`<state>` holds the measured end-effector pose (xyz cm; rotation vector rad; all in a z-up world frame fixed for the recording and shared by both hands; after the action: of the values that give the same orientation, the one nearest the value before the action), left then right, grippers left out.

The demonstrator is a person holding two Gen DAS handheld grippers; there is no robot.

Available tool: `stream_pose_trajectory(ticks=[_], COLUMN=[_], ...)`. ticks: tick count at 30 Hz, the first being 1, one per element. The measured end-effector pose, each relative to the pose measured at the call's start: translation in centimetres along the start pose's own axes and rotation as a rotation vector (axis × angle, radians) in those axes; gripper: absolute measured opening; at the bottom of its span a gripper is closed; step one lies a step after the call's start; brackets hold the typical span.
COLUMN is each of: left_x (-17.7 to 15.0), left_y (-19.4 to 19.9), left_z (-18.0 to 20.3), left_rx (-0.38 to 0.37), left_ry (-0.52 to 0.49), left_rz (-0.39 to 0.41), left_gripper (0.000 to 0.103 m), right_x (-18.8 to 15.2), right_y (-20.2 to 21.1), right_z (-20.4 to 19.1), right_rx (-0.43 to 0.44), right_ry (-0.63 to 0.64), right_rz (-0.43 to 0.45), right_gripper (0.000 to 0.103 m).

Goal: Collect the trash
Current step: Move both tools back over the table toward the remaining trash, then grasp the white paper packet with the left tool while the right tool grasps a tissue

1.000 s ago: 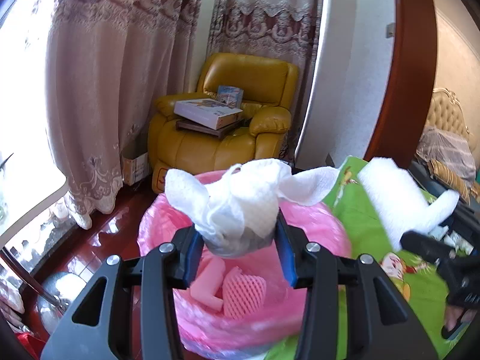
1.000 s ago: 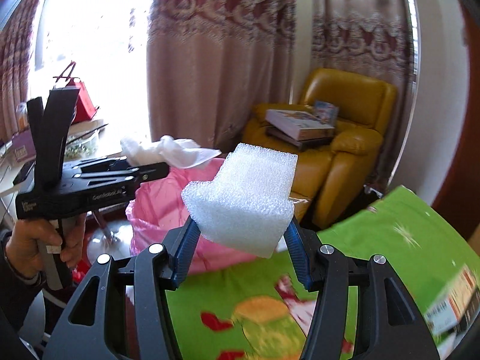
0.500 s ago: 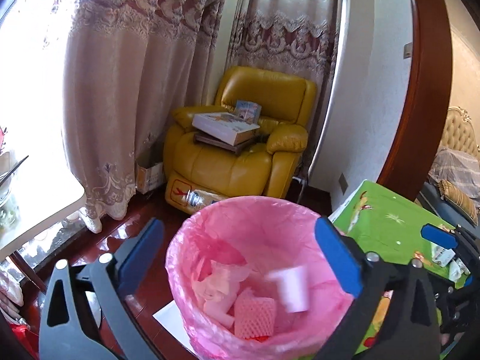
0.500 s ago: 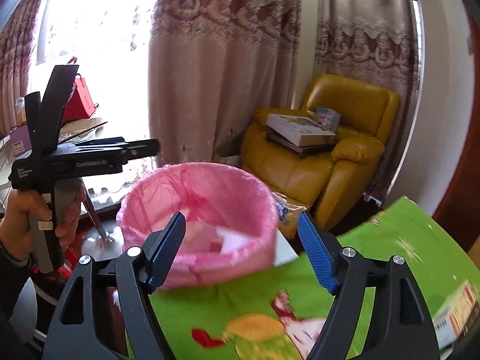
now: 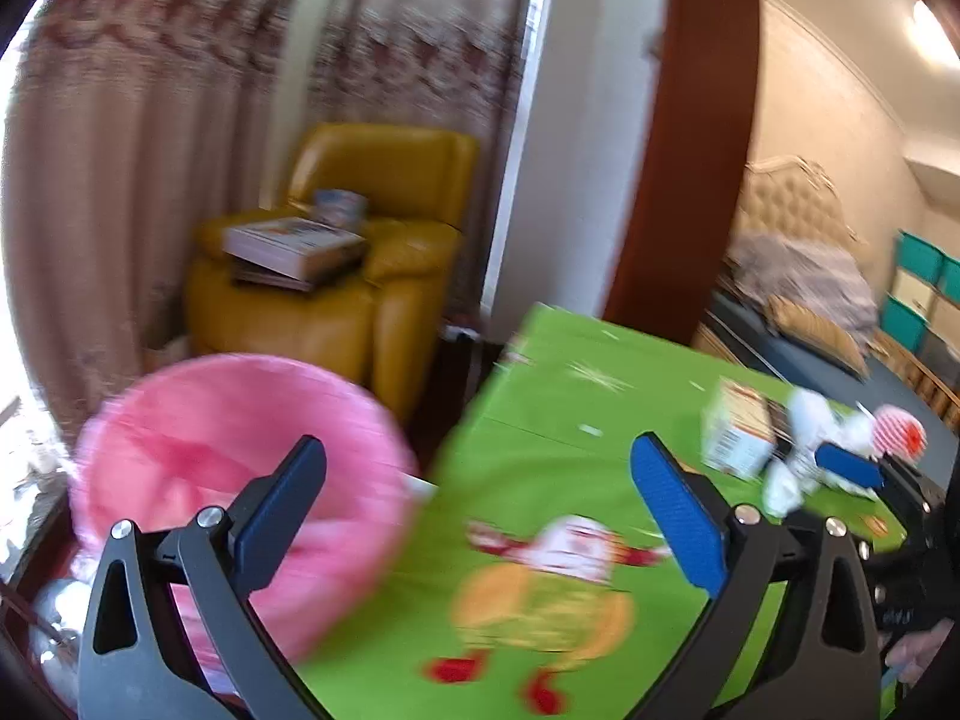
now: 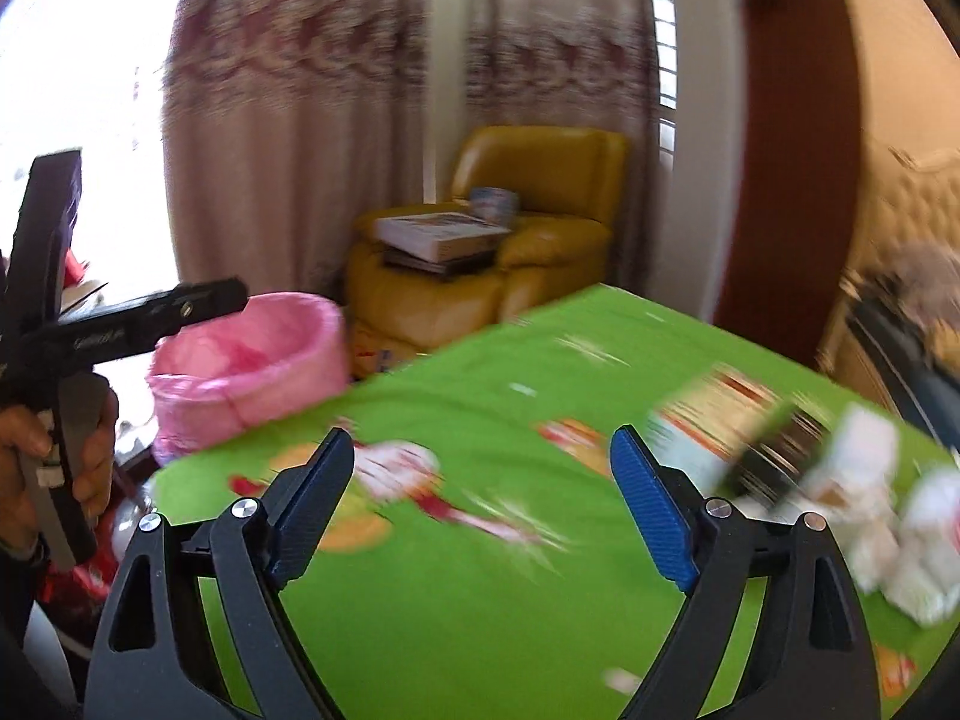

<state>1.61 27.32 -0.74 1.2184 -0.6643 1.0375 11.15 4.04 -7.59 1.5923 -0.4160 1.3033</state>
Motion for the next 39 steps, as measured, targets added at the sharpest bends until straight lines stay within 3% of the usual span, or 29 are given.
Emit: stream_pose_trajectory(ticks=[8,12,15,18,23,26,28,30,35,39], left_x=[-3.2,-4.4,-5.2,-5.8,-6.2,-6.1,-6.3,-6.5,-7.0,-6.9], left_y=[-7.6,-10.9,-12.7,-13.5,-14.3,-14.4,-15.1,-16.0,-18.1,-19.8], left_z=[10.8,15.8,18.8,19.9,19.9,19.6,20.1,20.6,21.6,22.9], left_rx=[-0.163,-0.235,-0.234,-0.243,-0.245,-0.252,-0.256,-0.272,-0.279,-0.279], left_ry=[-0.049,-0.093,-0.167,-0.195,-0.190,-0.199,-0.213,-0.212,-0.208,-0.207], left_rz=[-0.116,-0.177,-0.223,-0.264,-0.298,-0.319,-0.338,-0.366,-0.421,-0.450], left_gripper=[0.098,0.098,0.098,0.098,0.097,0.097,0.096,0.090,0.079,0.076], right_x=[-3.4,-4.3,-5.1,-5.0,-4.6,-5.0,-5.0,-5.1,-6.0,-7.2], right_y=[0.8,0.1,-1.3,-3.0,-5.5,-6.1,-5.7,-4.9,-1.7,0.7], right_z=[12.8,15.8,16.8,17.5,17.9,18.6,19.1,19.4,19.8,19.7], right_rx=[-0.203,-0.266,-0.286,-0.264,-0.285,-0.283,-0.273,-0.267,-0.236,-0.219], right_ry=[-0.179,-0.181,-0.152,-0.147,-0.117,-0.137,-0.163,-0.186,-0.242,-0.257], right_rz=[-0.073,-0.133,-0.192,-0.235,-0.296,-0.331,-0.316,-0.297,-0.243,-0.221], right_gripper=[0.082,0.082,0.076,0.067,0.067,0.054,0.039,0.035,0.032,0.032])
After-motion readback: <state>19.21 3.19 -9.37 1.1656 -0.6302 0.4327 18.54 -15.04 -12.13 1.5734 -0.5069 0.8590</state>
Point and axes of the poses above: each gripper's, at about its wrist camera, not at the fingertips, and y roughly against the way its jaws point, z to its right, x to its top, the point moved 2 cm from there along -y, roughly the way its jaws point, and after that the axes turned 12 degrees about -x, right-handed, at the moved point
